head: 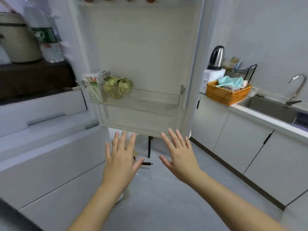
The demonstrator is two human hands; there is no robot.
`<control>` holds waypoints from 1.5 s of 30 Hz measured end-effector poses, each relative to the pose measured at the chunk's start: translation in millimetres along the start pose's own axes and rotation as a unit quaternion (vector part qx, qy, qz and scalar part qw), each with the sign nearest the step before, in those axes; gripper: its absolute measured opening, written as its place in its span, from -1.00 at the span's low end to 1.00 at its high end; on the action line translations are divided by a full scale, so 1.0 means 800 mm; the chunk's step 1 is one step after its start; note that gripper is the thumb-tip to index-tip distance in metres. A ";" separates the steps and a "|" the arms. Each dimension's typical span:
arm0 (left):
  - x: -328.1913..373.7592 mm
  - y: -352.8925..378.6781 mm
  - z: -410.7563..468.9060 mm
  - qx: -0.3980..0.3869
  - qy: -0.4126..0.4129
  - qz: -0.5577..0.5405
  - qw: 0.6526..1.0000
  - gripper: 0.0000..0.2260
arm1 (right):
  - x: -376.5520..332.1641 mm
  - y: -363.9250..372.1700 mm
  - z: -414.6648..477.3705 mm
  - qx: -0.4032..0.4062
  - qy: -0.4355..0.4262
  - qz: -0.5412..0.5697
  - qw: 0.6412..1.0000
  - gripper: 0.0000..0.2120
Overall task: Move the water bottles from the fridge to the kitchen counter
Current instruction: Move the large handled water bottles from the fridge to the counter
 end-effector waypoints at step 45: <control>-0.697 -0.149 0.231 0.091 -0.258 0.164 0.948 -0.29 | -0.612 0.070 0.600 0.075 -0.150 0.188 0.968 -0.36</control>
Point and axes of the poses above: each hand's wrist, its own z-axis towards the middle knuckle, its own y-axis out of the palm, x = y × z, the point moved 8 cm from there along z, towards the middle knuckle, and after that the axes turned 5 degrees about y, right-handed, at the moved point
